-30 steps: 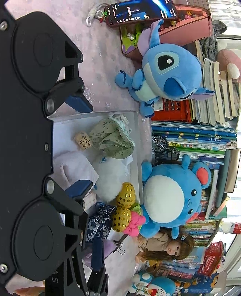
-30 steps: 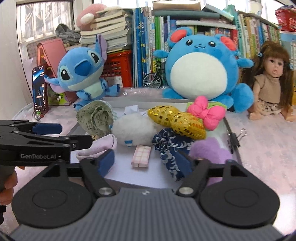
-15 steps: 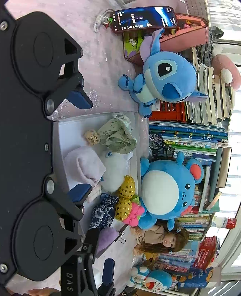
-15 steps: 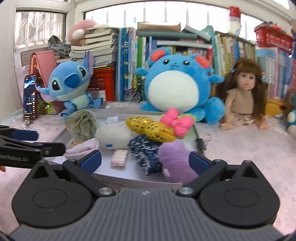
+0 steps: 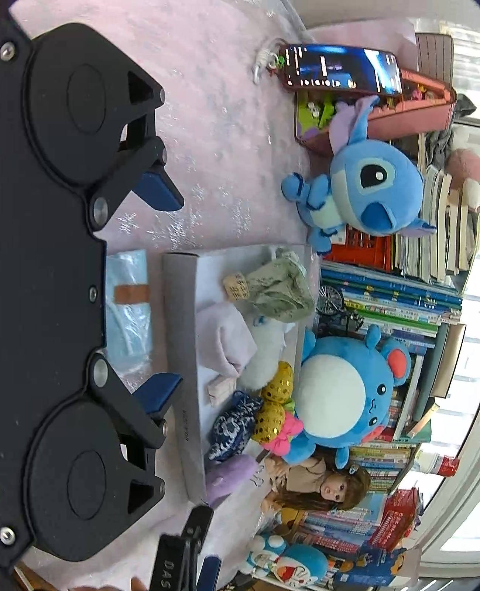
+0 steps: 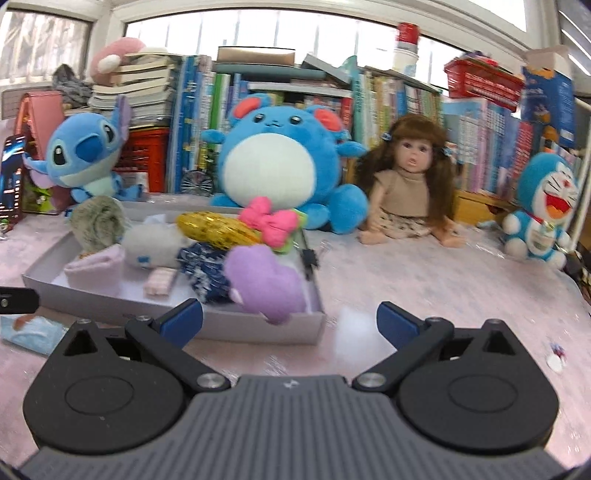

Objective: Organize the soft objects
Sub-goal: 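Move the left gripper to the blue wrapped packet while the right moves to the white foam block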

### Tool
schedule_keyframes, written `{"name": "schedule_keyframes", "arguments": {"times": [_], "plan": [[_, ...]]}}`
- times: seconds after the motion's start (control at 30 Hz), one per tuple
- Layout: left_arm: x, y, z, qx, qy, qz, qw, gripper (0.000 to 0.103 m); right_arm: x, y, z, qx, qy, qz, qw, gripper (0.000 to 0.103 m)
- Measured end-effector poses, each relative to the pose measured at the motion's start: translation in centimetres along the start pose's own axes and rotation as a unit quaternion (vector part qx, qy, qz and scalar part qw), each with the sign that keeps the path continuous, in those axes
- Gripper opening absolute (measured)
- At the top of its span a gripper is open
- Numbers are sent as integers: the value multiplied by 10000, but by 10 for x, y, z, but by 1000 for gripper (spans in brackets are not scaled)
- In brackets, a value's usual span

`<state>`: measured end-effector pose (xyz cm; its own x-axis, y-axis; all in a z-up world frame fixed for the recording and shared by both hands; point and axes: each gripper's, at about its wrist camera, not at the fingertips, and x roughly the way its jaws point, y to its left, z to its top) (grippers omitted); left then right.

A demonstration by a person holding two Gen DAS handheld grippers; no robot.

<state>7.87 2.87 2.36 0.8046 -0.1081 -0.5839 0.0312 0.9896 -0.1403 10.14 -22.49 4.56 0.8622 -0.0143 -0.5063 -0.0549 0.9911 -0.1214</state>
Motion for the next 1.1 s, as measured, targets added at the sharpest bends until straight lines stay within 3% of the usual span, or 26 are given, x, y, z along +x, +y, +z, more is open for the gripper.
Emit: {"name": "schedule_keyframes", "arguments": {"times": [0.4, 0.63, 0.9, 1.1], "plan": [[8, -12, -20, 81, 60, 212, 9997, 99, -15, -18, -20, 197, -236, -668, 9973, 103], [14, -17, -25, 124, 121, 362, 9992, 99, -5, -27, -29, 263, -29, -903, 9956, 103], [19, -23, -29, 320, 177, 467, 9982, 100, 8, -29, -33, 276, 252, -734, 9966, 103], [21, -26, -29, 390, 211, 506, 9977, 100, 10, -24, -32, 251, 227, -770, 9965, 103]]}}
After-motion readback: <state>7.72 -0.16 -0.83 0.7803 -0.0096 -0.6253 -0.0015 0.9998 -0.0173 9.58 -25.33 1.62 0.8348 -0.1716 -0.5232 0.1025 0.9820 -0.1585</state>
